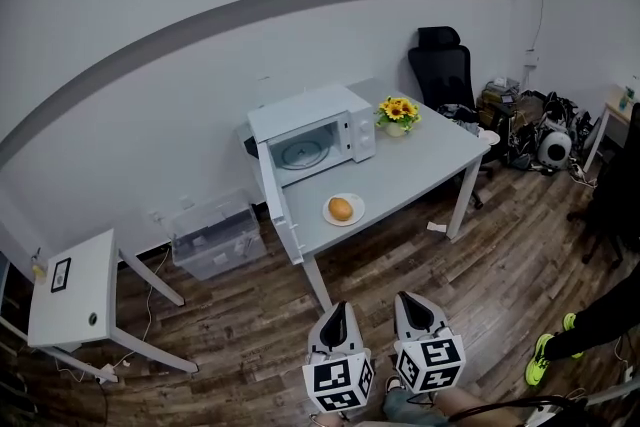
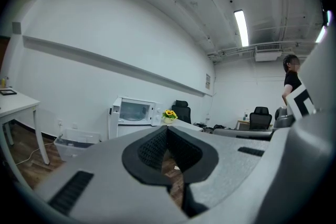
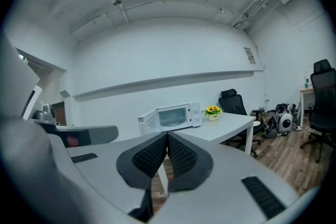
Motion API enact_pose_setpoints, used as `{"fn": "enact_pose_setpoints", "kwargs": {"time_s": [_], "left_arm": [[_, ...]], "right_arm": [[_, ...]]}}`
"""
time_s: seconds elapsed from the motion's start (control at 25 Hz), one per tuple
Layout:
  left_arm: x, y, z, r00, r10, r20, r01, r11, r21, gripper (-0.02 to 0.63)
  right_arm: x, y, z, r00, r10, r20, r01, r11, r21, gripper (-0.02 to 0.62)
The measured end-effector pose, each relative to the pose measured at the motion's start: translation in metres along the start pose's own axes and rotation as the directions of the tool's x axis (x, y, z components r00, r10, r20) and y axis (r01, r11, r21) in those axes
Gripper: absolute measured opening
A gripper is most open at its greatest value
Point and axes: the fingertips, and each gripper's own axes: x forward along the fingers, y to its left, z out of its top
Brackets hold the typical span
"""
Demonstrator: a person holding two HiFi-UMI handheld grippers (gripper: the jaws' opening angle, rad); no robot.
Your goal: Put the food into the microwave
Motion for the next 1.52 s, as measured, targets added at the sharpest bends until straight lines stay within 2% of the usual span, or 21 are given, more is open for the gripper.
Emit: {"fn": "enact_pose_setpoints", "kwargs": {"time_s": [0.68,1.52], "left_arm": [[0.087,-0.002,0.014,0.998,0.066,-0.002,-0.066,0.998,-0.010,0.002],[0.150,-0.011,0.010,0.988,0.152,-0.012,-0.152,0.988,-0.016,0.002]], "right_arm": [[0.076,-0.044,0.024,0.997,0.071,-0.022,-0.072,0.997,-0.015,0.015],[0.129,-0.088,0.025,0.985,0.159,-0.071,-0.160,0.987,-0.014,0.015]]}}
